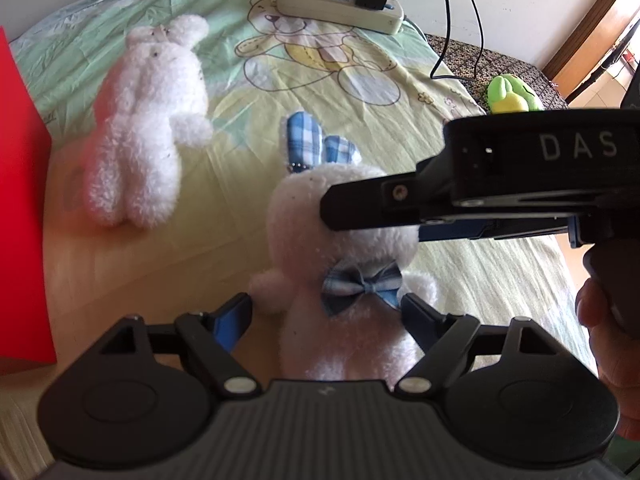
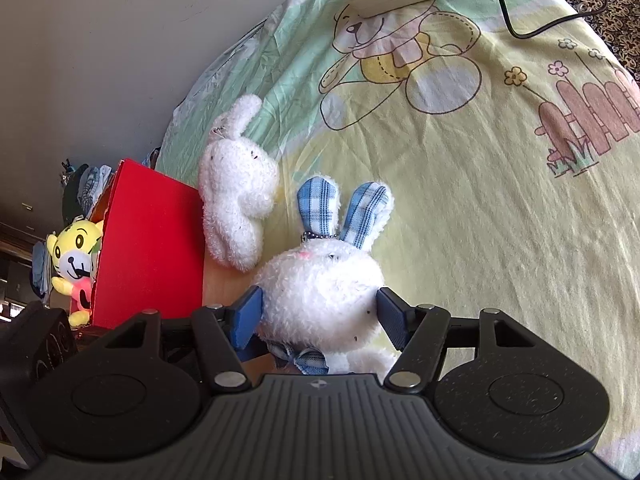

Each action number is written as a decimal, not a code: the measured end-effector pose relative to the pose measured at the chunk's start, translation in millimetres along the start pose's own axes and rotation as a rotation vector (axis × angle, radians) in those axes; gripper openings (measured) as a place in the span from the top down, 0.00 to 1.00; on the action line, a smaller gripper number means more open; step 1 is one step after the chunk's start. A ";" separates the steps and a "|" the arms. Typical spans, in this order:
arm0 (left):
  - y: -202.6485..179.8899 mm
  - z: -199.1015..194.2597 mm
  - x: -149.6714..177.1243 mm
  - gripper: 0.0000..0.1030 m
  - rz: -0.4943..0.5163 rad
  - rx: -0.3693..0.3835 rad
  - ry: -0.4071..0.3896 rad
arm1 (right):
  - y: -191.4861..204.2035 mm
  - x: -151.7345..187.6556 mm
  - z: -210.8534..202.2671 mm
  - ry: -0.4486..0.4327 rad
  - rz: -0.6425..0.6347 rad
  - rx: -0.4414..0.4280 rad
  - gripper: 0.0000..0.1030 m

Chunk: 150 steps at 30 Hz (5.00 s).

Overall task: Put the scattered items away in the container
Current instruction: 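Lift the plaid-eared white bunny with the right gripper toward the red box, then lower the plaid-eared bunny into the red box beside the tiger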

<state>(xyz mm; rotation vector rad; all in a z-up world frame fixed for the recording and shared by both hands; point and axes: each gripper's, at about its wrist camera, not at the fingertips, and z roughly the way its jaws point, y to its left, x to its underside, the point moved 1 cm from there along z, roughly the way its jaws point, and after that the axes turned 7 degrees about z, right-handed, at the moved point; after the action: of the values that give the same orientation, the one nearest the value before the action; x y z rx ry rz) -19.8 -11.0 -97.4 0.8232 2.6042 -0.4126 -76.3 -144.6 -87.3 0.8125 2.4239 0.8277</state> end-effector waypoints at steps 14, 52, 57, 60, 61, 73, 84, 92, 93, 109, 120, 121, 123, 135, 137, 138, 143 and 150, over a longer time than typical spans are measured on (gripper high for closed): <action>-3.7 0.1 1.3 0.15 -0.014 -0.062 0.023 | 4.5 5.0 1.7 -0.033 -0.008 0.024 0.38; 5.8 -117.8 6.9 0.50 0.092 -0.174 -0.326 | 110.0 26.6 -37.0 -0.237 -0.188 -0.122 0.46; 33.4 -162.3 10.1 0.60 0.084 -0.201 -0.411 | 150.7 37.6 -28.9 -0.264 -0.242 -0.147 0.46; 54.7 -174.4 13.1 0.60 0.070 -0.195 -0.424 | 176.2 44.6 -24.9 -0.317 -0.291 -0.149 0.47; 62.1 -179.1 15.3 0.60 0.060 -0.193 -0.434 | 184.5 45.9 -21.1 -0.317 -0.305 -0.146 0.47; 158.7 -219.2 28.3 0.60 0.005 -0.273 -0.486 | 266.7 66.2 38.0 -0.341 -0.391 -0.183 0.47; 217.4 -178.4 40.8 0.60 -0.023 -0.206 -0.370 | 282.0 79.5 97.4 -0.300 -0.353 -0.028 0.47; 228.1 -168.7 46.9 0.58 -0.049 -0.131 -0.349 | 289.8 80.2 116.6 -0.260 -0.359 0.056 0.46; 229.8 -170.6 48.7 0.57 -0.056 -0.125 -0.349 | 290.2 80.3 118.0 -0.249 -0.352 0.047 0.46; 226.9 -168.7 67.0 0.51 -0.034 -0.136 -0.332 | 286.7 107.8 113.3 -0.210 -0.487 0.034 0.41; 241.5 -174.0 69.8 0.42 -0.074 -0.114 -0.333 | 282.8 106.7 105.8 -0.260 -0.485 0.010 0.40; 243.3 -177.5 71.3 0.42 -0.079 -0.111 -0.333 | 281.8 105.3 102.6 -0.270 -0.469 0.003 0.40; 244.2 -181.5 71.2 0.43 -0.085 -0.109 -0.338 | 279.4 101.8 97.5 -0.283 -0.434 -0.005 0.42; 225.0 -166.9 54.9 0.47 -0.021 -0.090 -0.328 | 264.8 88.9 99.7 -0.286 -0.340 0.049 0.65; 223.6 -163.8 51.2 0.42 -0.010 -0.092 -0.331 | 262.6 87.4 99.2 -0.287 -0.338 0.048 0.65; 224.4 -162.0 49.8 0.42 -0.010 -0.090 -0.329 | 261.2 86.1 99.3 -0.285 -0.332 0.044 0.65; 222.7 -161.6 48.8 0.39 -0.001 -0.090 -0.328 | 255.3 80.4 100.7 -0.263 -0.293 -0.006 0.65; 222.3 -162.4 53.2 0.38 0.008 -0.105 -0.327 | 257.8 82.7 103.0 -0.261 -0.306 -0.013 0.64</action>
<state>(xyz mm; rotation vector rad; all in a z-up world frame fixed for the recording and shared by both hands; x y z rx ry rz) 29.9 251.6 -12.5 0.6690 2.2980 -0.3704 21.4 116.7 -9.2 0.4912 2.2317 0.5797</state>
